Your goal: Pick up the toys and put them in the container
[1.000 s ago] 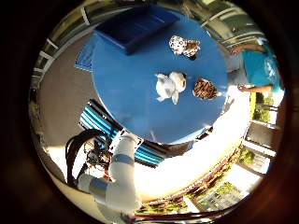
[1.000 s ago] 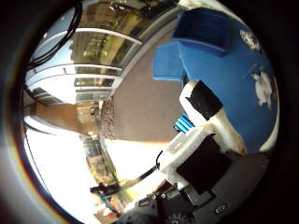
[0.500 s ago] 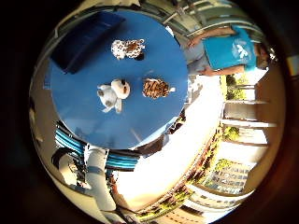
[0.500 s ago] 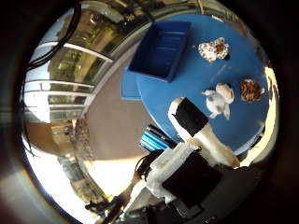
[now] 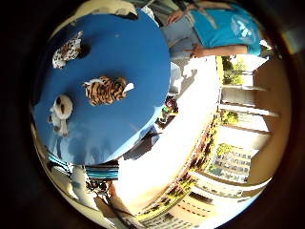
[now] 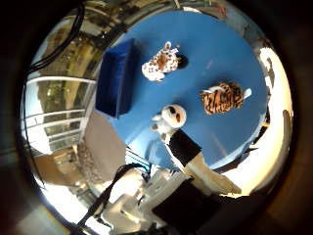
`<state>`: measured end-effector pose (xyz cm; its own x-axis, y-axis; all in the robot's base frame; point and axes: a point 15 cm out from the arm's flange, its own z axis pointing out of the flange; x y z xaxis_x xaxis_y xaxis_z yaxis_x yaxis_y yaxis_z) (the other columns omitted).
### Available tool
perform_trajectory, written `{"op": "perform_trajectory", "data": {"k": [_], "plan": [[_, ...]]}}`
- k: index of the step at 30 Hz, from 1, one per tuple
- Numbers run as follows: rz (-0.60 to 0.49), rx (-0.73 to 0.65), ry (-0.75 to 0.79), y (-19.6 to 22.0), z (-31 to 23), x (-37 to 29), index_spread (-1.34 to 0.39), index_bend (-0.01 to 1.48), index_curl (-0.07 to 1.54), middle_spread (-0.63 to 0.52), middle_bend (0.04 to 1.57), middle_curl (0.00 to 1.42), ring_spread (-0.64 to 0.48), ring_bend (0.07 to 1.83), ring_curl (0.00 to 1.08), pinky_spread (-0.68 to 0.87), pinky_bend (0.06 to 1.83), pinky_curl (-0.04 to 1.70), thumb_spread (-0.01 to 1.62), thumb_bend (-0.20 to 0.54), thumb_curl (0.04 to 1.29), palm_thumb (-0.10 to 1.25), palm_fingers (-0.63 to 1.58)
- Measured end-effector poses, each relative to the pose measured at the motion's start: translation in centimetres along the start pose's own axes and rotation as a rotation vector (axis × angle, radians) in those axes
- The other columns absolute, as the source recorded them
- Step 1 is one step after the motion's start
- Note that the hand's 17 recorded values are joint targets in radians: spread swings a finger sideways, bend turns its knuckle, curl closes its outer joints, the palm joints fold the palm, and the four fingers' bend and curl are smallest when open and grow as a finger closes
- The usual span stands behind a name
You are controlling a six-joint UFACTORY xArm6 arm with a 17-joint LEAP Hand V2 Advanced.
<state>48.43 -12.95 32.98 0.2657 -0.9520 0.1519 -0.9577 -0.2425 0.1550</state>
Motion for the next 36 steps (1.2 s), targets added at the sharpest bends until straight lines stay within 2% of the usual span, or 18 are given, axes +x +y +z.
{"op": "perform_trajectory", "data": {"k": [4, 12, 19, 24, 26, 27, 28, 29, 31, 33, 36], "plan": [[-0.011, -0.062, -0.031, -0.6, 4.0, 2.4, -0.21, 0.15, 0.23, 0.01, 0.18, 0.32, 0.24, 0.31, 0.33, 0.40, 0.52, 0.28, 1.07, -0.042, 0.29, 0.43, 0.03], [-0.023, -0.171, -0.072, -2.3, 10.7, 2.7, -0.18, 0.16, 0.23, 0.02, 0.19, 0.33, 0.24, 0.29, 0.33, 0.40, 0.50, 0.27, 1.05, -0.031, 0.29, 0.42, 0.05], [-0.073, -0.323, 0.046, -3.1, 15.9, 3.8, -0.06, 0.13, 0.21, 0.02, 0.21, 0.36, 0.23, 0.33, 0.33, 0.41, 0.51, 0.26, 1.03, -0.025, 0.29, 0.46, 0.12], [-0.098, -0.395, 0.114, -3.2, 17.6, 3.6, -0.04, 0.15, 0.21, -0.04, 0.26, 0.38, 0.21, 0.38, 0.34, 0.40, 0.51, 0.25, 1.03, -0.018, 0.31, 0.53, 0.26], [-0.117, -0.419, 0.143, -3.3, 18.0, 3.6, -0.08, 0.15, 0.21, -0.08, 0.32, 0.42, 0.17, 0.49, 0.37, 0.37, 0.52, 0.24, 1.03, -0.016, 0.31, 0.57, 0.42], [-0.122, -0.425, 0.149, -3.4, 18.1, 3.4, -0.12, 0.12, 0.18, -0.10, 0.39, 0.44, 0.15, 0.60, 0.41, 0.34, 0.52, 0.24, 1.04, -0.012, 0.32, 0.59, 0.52], [-0.124, -0.426, 0.151, -3.4, 18.0, 3.4, -0.14, 0.11, 0.17, -0.12, 0.41, 0.45, 0.14, 0.63, 0.41, 0.33, 0.53, 0.25, 1.04, -0.011, 0.32, 0.60, 0.53], [-0.128, -0.427, 0.156, -3.5, 18.0, 3.3, -0.17, 0.09, 0.14, -0.13, 0.50, 0.50, 0.12, 0.75, 0.47, 0.32, 0.53, 0.25, 1.04, -0.008, 0.33, 0.63, 0.59], [-0.132, -0.432, 0.168, -3.5, 17.8, 3.5, -0.22, 0.11, 0.10, -0.17, 0.60, 0.55, 0.08, 0.90, 0.53, 0.29, 0.52, 0.25, 1.04, -0.009, 0.34, 0.66, 0.64], [-0.141, -0.443, 0.186, -3.4, 17.5, 3.6, -0.29, 0.19, 0.07, -0.21, 0.71, 0.63, 0.05, 1.06, 0.61, 0.28, 0.56, 0.27, 1.04, -0.011, 0.36, 0.70, 0.74], [-0.149, -0.462, 0.175, -2.8, 17.5, 3.6, -0.38, 0.26, 0.04, -0.25, 0.80, 0.73, 0.01, 1.20, 0.68, 0.27, 0.67, 0.30, 1.03, -0.005, 0.39, 0.77, 0.85]]}}
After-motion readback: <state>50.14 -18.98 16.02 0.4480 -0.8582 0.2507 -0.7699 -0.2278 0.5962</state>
